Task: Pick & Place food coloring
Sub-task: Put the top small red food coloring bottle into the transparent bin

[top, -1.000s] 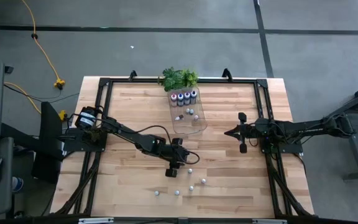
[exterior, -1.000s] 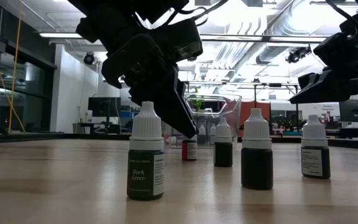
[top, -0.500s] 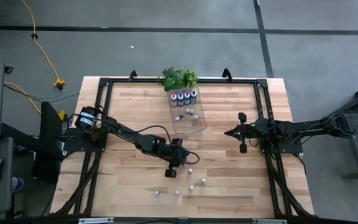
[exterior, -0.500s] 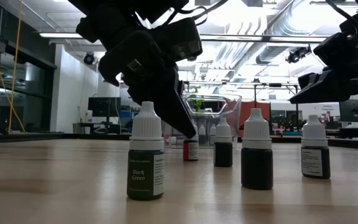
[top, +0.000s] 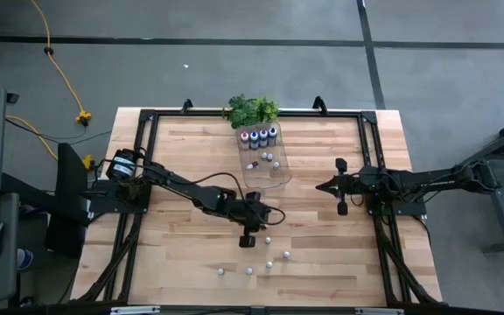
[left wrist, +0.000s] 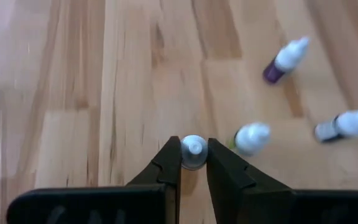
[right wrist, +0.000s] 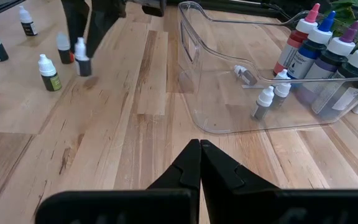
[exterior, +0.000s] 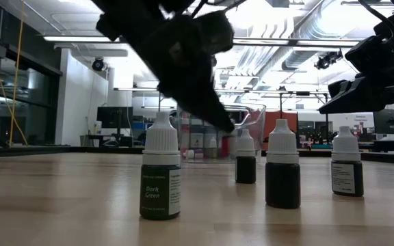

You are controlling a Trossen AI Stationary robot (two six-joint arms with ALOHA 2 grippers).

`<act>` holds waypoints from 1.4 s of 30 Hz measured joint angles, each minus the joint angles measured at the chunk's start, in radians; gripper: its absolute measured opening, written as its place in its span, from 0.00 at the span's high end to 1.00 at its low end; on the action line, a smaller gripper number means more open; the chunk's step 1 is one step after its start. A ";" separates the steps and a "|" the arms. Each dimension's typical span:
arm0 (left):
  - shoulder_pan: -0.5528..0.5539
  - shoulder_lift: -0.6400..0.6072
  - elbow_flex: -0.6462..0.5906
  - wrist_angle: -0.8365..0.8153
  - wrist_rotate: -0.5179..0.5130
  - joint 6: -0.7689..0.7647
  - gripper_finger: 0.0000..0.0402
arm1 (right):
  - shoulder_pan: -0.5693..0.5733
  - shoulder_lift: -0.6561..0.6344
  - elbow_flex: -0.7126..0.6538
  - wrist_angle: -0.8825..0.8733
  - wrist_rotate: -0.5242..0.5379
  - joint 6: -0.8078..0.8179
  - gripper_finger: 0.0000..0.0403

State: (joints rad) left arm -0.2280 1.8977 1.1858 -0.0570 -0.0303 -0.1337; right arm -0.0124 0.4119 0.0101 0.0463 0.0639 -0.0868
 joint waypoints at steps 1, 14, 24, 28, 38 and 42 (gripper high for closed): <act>0.000 0.000 0.011 -0.003 0.001 0.000 0.90 | 0.000 0.000 0.000 0.000 0.000 0.000 1.00; 0.007 -0.106 0.044 -0.053 -0.010 0.001 0.90 | 0.000 0.000 0.000 -0.002 0.000 0.000 1.00; 0.052 -0.235 0.044 -0.138 -0.081 -0.007 0.90 | 0.000 0.000 0.000 -0.003 0.000 0.000 1.00; 0.114 -0.246 0.042 -0.149 -0.088 -0.063 0.90 | 0.000 0.000 0.000 -0.003 0.000 0.000 1.00; 0.248 -0.246 0.042 -0.183 -0.126 -0.108 0.90 | 0.000 0.000 0.000 -0.002 0.000 0.000 1.00; 0.296 -0.239 0.042 -0.212 -0.156 -0.108 0.90 | 0.000 0.000 0.000 -0.002 0.000 0.000 1.00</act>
State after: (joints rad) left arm 0.0681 1.6583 1.2278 -0.2688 -0.1866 -0.2417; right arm -0.0124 0.4122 0.0101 0.0441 0.0639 -0.0868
